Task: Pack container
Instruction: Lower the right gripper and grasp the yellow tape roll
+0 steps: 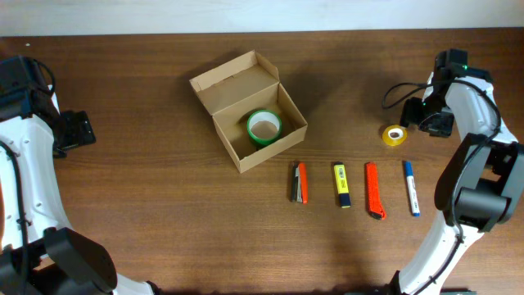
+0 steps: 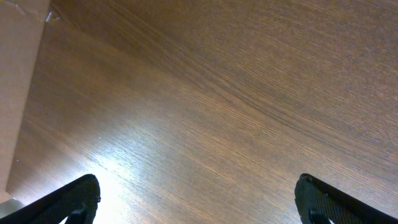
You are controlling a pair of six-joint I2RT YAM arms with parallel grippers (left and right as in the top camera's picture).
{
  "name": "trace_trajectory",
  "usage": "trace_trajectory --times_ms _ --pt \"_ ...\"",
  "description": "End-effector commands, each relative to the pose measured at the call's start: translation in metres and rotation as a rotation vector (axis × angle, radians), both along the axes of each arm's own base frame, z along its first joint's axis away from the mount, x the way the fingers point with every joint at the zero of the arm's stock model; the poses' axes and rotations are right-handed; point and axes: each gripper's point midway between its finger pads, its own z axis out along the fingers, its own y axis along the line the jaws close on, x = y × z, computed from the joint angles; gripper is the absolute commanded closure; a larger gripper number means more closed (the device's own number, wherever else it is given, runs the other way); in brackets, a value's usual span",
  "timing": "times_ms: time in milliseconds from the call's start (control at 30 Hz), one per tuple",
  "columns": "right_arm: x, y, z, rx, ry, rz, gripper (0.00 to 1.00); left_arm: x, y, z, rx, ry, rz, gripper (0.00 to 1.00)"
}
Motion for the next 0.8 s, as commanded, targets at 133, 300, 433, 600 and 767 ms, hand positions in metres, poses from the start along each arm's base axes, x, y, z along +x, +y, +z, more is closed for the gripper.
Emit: trace_trajectory --times_ms 133,300,433,600,767 --pt "-0.006 0.002 -0.016 0.013 0.048 -0.013 0.30 -0.001 -0.002 0.003 0.003 -0.006 -0.018 0.00" --pt "-0.008 0.007 -0.024 0.040 0.070 -0.010 0.30 -0.001 -0.002 0.003 0.003 -0.006 -0.018 0.00" --pt "-0.007 0.009 -0.025 0.037 0.067 -0.005 0.30 -0.001 -0.002 0.003 0.003 -0.006 -0.018 0.00" --pt "-0.008 0.009 -0.030 0.039 0.075 -0.005 0.30 -0.001 -0.002 0.003 0.003 -0.006 -0.018 0.00" --pt "-0.012 0.011 -0.042 0.048 0.106 -0.003 0.34 -0.001 -0.002 0.003 0.004 -0.006 -0.018 0.00"
